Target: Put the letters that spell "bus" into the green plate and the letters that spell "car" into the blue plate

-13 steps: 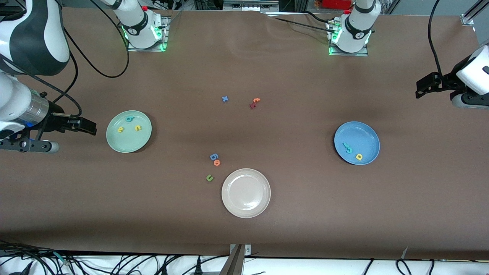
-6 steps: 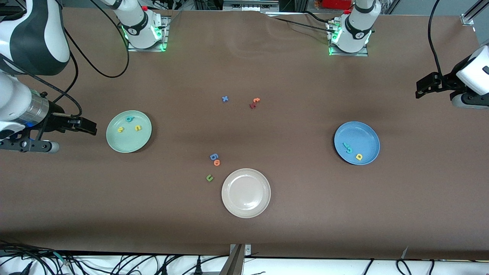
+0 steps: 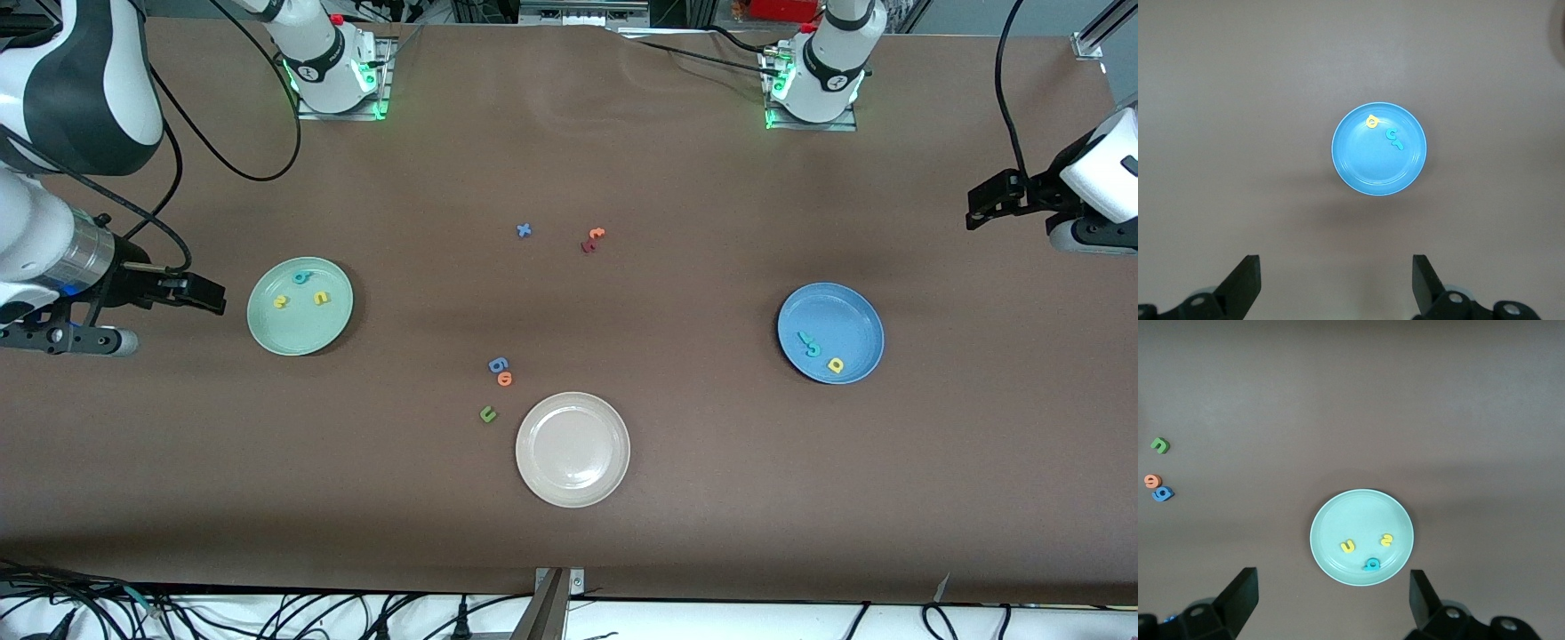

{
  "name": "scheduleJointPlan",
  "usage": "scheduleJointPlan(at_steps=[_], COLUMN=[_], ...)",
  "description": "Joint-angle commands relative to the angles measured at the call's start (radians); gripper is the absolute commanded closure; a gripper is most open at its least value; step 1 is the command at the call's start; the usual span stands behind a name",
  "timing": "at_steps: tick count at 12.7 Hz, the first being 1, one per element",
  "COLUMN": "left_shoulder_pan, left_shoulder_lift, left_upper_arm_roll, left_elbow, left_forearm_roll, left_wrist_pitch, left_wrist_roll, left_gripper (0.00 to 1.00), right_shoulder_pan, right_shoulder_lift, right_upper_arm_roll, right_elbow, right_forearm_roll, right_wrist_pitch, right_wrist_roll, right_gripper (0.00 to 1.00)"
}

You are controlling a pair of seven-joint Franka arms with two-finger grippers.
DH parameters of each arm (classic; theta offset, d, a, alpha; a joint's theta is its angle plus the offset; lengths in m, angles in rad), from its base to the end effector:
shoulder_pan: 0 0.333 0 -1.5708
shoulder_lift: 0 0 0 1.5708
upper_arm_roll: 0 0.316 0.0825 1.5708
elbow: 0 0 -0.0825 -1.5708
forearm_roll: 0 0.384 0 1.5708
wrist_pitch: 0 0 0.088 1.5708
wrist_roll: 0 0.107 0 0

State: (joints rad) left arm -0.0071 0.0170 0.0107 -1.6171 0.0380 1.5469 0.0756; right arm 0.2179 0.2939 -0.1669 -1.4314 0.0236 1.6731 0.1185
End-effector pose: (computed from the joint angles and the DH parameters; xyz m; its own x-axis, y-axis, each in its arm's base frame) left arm 0.5546 0.0061 0.5914 0.9934 -0.0710 -0.0897 -0.0741 -0.9968 -0.0314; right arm 0.6424 0.0489 0.5247 0.9969 -0.0652 -0.0449 -0.0639 -0.9975 0.0303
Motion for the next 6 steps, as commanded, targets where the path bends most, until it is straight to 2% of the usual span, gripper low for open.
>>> scheduleJointPlan(at_steps=[1,6], left_shoulder_pan=[-0.001,-0.001], left_shoulder_lift=[0.014,0.014], left_upper_arm_roll=[0.002,0.000], left_elbow=[0.029,0.028], left_forearm_roll=[-0.026,-0.026], left_wrist_pitch=[-0.005,-0.005], left_wrist_roll=[-0.004,-0.005], left_gripper=[0.00,0.00], right_shoulder_pan=[0.005,0.003], right_shoulder_lift=[0.001,0.001], right_upper_arm_roll=[0.001,0.001], right_elbow=[0.009,0.009], right_forearm_roll=[-0.010,-0.008], right_wrist_pitch=[-0.007,-0.012], right_wrist_roll=[0.012,0.006], right_gripper=[0.00,0.00])
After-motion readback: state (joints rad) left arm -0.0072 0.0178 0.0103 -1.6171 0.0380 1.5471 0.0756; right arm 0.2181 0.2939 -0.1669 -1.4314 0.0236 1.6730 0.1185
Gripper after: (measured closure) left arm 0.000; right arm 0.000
